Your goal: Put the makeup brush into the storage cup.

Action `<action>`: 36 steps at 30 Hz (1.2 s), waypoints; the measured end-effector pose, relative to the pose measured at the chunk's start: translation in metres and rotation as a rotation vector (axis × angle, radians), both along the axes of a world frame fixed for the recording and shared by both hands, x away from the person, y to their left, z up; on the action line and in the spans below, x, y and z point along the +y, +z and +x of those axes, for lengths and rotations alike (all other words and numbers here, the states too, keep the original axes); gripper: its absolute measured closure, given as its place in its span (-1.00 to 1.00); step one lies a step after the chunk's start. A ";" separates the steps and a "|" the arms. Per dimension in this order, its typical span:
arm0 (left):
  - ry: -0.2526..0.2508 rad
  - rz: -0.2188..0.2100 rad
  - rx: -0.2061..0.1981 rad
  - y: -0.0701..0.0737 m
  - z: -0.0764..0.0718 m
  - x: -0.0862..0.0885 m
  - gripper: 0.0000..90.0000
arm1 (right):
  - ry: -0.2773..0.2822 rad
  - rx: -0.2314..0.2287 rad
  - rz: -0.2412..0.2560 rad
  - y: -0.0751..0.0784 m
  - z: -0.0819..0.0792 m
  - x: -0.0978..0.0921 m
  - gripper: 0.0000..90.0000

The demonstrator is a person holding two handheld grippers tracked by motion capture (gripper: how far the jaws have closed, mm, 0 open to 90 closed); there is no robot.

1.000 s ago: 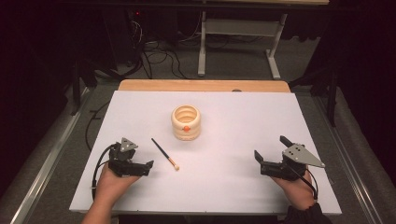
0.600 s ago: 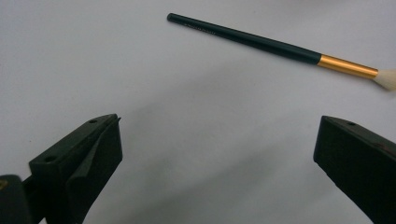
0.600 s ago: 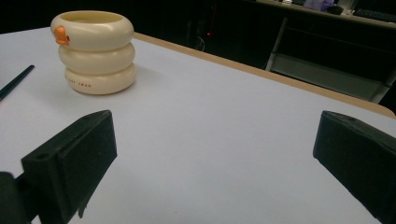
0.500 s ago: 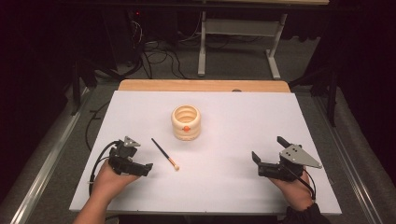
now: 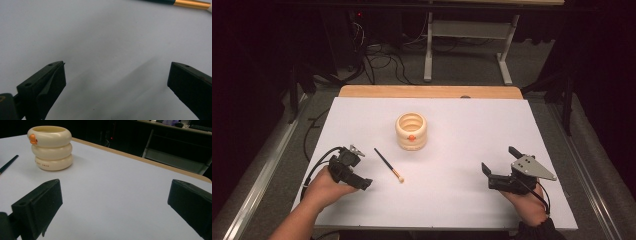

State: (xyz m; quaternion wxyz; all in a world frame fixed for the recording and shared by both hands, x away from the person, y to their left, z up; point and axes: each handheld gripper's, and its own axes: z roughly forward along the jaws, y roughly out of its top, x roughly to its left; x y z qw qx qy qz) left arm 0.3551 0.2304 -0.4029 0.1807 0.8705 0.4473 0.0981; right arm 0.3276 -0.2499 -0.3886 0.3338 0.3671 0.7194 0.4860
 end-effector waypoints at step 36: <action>-0.337 0.100 0.083 0.021 0.047 -0.023 -0.84 | 0.000 0.002 -0.003 0.000 -0.001 -0.001 -0.98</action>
